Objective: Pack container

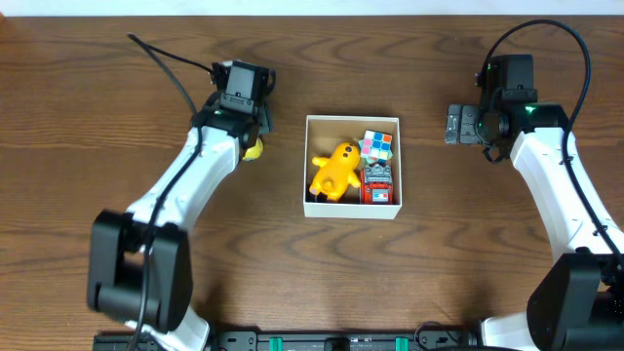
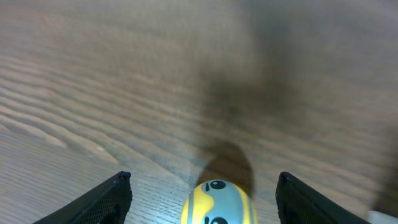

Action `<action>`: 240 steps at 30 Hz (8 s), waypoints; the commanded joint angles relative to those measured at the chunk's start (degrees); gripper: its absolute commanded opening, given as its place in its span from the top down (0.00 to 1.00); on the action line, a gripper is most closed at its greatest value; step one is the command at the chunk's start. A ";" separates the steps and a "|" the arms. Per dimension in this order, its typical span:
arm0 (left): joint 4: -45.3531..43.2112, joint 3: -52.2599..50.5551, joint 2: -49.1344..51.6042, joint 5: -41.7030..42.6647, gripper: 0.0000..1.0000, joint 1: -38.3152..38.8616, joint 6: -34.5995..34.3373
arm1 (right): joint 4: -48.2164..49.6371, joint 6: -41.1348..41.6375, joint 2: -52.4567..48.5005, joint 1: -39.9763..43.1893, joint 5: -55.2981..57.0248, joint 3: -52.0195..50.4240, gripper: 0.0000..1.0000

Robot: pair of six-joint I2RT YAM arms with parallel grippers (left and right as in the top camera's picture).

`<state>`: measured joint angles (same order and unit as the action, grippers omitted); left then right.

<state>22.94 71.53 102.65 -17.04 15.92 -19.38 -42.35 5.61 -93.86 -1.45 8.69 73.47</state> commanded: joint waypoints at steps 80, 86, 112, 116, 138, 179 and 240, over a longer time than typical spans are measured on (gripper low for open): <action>5.95 -0.04 10.05 8.92 0.48 -0.37 0.50 | 0.07 -0.35 0.74 0.15 0.50 0.92 0.01; 5.73 -0.02 9.42 8.92 0.90 -0.37 0.50 | 0.07 -0.35 0.74 0.15 0.50 0.92 0.01; 8.33 -0.04 -1.92 8.92 0.31 -0.37 0.50 | 0.07 -0.35 0.74 0.15 0.50 0.92 0.01; 8.00 -0.04 1.86 8.90 0.31 -0.37 0.50 | 0.07 -0.35 0.74 0.15 0.50 0.92 0.01; 5.73 -0.04 8.46 8.92 0.37 -0.44 0.50 | 0.07 -0.35 0.74 0.15 0.50 0.92 0.01; 1.38 -0.04 -14.88 24.87 0.94 15.30 0.50 | 0.07 -0.35 0.74 0.15 0.50 0.92 0.01; 11.13 0.02 -16.94 3.89 0.02 -2.78 1.97 | 0.07 -0.35 0.74 0.15 0.50 0.92 0.01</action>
<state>33.89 71.59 85.73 -12.40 13.23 -17.76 -42.35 5.61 -93.84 -1.45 8.69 73.47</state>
